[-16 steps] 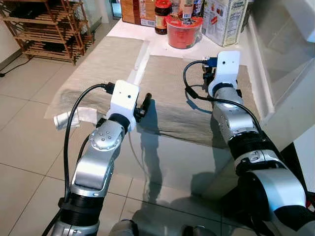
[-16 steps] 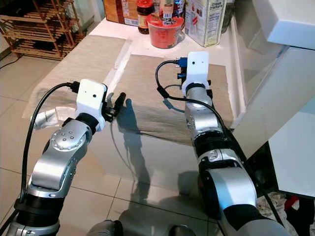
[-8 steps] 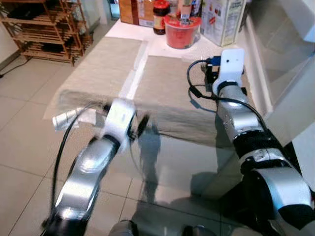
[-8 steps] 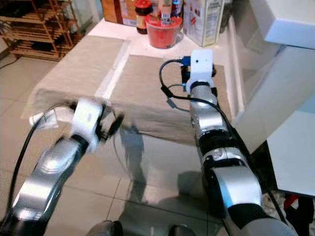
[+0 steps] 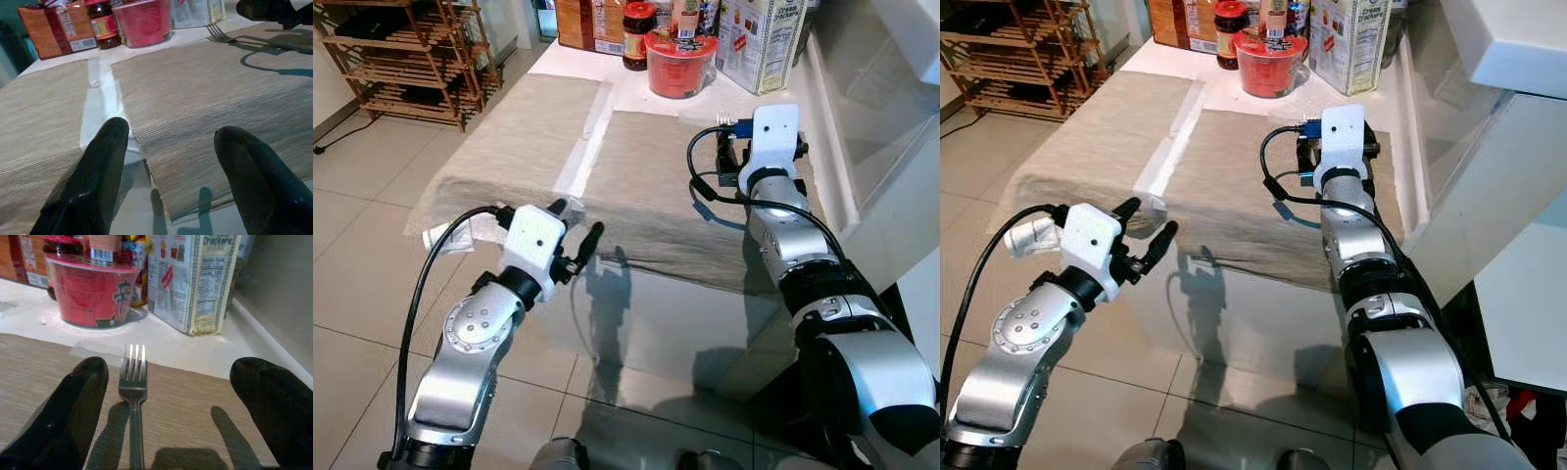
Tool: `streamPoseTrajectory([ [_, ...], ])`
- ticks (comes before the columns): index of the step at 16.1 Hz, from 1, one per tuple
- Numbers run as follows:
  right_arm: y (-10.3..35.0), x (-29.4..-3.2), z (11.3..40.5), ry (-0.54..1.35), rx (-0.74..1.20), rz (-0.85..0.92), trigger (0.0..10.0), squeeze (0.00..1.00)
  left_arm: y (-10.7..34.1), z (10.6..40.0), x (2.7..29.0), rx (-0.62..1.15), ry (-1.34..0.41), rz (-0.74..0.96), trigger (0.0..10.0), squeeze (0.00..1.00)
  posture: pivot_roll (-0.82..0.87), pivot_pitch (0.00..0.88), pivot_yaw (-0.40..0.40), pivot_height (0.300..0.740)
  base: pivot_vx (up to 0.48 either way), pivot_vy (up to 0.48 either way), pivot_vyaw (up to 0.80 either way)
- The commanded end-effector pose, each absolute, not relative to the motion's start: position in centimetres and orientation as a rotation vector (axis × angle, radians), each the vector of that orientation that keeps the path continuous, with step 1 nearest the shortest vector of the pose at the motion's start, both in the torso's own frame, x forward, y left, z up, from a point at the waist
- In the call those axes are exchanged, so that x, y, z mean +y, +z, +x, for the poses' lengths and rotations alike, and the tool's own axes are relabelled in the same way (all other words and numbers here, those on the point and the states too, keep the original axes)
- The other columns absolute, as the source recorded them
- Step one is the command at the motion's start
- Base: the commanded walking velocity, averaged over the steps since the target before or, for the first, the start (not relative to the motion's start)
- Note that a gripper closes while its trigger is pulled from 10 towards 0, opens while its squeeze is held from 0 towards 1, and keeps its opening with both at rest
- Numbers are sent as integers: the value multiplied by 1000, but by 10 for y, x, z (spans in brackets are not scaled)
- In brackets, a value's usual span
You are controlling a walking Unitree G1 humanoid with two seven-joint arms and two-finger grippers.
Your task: Setting the table
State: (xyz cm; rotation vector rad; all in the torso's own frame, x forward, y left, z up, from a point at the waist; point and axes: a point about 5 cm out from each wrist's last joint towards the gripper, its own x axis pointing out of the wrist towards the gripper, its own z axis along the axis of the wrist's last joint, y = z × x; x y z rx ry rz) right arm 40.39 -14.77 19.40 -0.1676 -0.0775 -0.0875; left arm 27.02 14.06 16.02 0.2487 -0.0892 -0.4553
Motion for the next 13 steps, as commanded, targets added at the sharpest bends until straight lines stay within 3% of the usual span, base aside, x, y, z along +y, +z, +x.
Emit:
streamPoseTrajectory([
  [1,206,-146,408,-95,-74,-109,10000,0,165,270,138,-118,-465,254,10000,0,117,70,15,740,0,0,0],
  [5,204,-150,413,-107,28,50,10000,0,165,269,131,-126,-480,239,10000,0,114,65,12,740,0,0,0],
  [13,177,-139,412,-35,290,69,10000,0,169,268,125,-133,-480,230,10000,0,118,66,4,740,0,0,0],
])
